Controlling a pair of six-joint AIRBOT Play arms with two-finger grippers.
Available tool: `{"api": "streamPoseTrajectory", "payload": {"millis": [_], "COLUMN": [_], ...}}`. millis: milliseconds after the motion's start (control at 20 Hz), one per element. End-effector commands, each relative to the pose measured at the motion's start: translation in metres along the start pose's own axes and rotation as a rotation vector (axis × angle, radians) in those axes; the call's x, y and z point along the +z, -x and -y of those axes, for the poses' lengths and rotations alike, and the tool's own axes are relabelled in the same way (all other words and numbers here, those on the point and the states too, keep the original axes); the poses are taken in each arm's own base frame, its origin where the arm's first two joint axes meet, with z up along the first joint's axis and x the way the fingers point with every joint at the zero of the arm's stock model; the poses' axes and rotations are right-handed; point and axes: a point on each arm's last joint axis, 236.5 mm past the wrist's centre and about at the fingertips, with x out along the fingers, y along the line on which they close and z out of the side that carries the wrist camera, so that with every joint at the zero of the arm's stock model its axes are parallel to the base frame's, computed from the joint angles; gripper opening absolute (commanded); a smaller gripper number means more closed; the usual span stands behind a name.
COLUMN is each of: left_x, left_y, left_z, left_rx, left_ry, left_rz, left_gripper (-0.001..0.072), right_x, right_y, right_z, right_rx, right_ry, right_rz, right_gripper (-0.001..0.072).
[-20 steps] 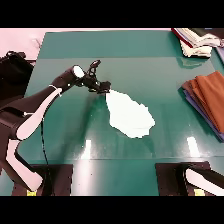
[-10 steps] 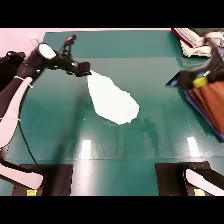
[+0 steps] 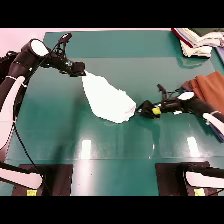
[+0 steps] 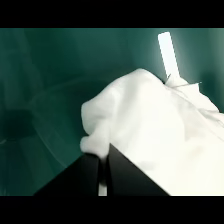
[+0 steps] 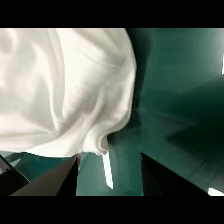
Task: Fold the shirts.
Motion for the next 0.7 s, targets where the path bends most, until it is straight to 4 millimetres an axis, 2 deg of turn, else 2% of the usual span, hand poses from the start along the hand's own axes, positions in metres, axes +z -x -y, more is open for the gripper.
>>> {"api": "streamPoseTrajectory", "payload": {"millis": [0,50,150,200,250,300,350,450,550,600,650], "left_x": [-0.001,-0.002,-0.006,-0.003,0.005,0.019,0.035,0.057,0.062,0.059,0.053], "left_y": [0.001,0.001,0.004,0.011,0.026,0.052,0.088,0.174,0.263,0.300,0.326], "left_z": [0.000,0.000,0.002,0.006,0.011,0.021,0.038,0.079,0.119,0.137,0.149], "left_rx": [0.002,0.001,-0.003,-0.003,-0.003,-0.001,-0.004,0.002,0.008,0.005,0.001], "left_ry": [-0.001,-0.001,0.012,0.004,-0.008,-0.033,-0.069,-0.200,-0.305,-0.338,-0.359], "left_rz": [-0.006,-0.009,-0.024,-0.011,0.028,0.099,0.188,0.373,0.557,0.636,0.691], "left_gripper": [0.0030,0.0030,0.0030,0.0029,0.0029,0.0029,0.0029,0.0029,0.0029,0.0029,0.0029], "right_x": [-0.002,-0.001,0.003,0.007,0.012,0.015,0.015,0.015,0.026,0.025,0.018], "right_y": [-0.041,-0.047,-0.052,-0.047,-0.034,-0.014,0.017,0.094,0.186,0.229,0.269], "right_z": [-0.009,-0.014,-0.028,-0.037,-0.052,-0.068,-0.089,-0.125,-0.158,-0.175,-0.193], "right_rx": [0.003,0.003,0.011,0.023,0.038,0.045,0.045,-0.026,-0.134,-0.159,-0.167], "right_ry": [0.017,0.036,0.107,0.129,0.170,0.239,0.338,0.531,0.620,0.646,0.666], "right_rz": [-0.055,-0.062,-0.062,-0.049,-0.027,-0.012,0.001,0.106,0.374,0.506,0.612], "right_gripper": [0.0426,0.0336,0.0017,0.0017,0.0017,0.0017,0.0017,0.0017,0.0016,0.0016,0.0016]}}
